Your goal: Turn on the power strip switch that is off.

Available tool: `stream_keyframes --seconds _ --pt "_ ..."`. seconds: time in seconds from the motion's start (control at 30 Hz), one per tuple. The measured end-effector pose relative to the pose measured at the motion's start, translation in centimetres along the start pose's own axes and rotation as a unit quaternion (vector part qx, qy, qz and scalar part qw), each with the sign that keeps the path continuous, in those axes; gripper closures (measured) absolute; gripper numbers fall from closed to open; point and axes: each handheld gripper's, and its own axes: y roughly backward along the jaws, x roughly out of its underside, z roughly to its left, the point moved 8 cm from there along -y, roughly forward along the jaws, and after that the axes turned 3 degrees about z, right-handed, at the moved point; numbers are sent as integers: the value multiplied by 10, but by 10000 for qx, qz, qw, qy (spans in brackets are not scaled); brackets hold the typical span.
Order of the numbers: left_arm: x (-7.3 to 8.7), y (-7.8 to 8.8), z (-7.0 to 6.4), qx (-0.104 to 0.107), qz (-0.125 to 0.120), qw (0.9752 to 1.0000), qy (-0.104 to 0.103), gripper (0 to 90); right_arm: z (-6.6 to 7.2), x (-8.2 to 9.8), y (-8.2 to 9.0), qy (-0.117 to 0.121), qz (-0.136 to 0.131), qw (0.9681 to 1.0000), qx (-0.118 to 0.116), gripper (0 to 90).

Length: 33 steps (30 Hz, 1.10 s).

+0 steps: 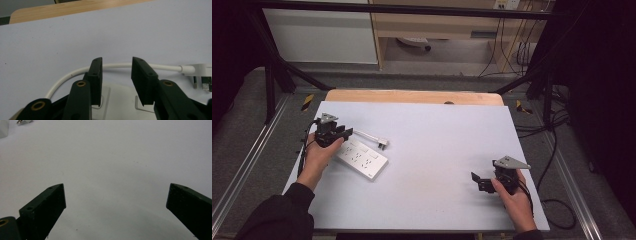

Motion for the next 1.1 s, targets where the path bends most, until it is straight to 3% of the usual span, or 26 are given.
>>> stream_keyframes --seconds 0.4,0.6,1.1 --pt "4 1 -5 289 99 9995 -69 803 0 1 0 -6 22 10000 0 30" --pt "7 3 -11 413 194 9988 -199 900 0 1 0 -20 31 10000 -10 30" --pt "16 2 -21 547 366 9977 -176 900 0 1 0 -7 35 10000 1 30"
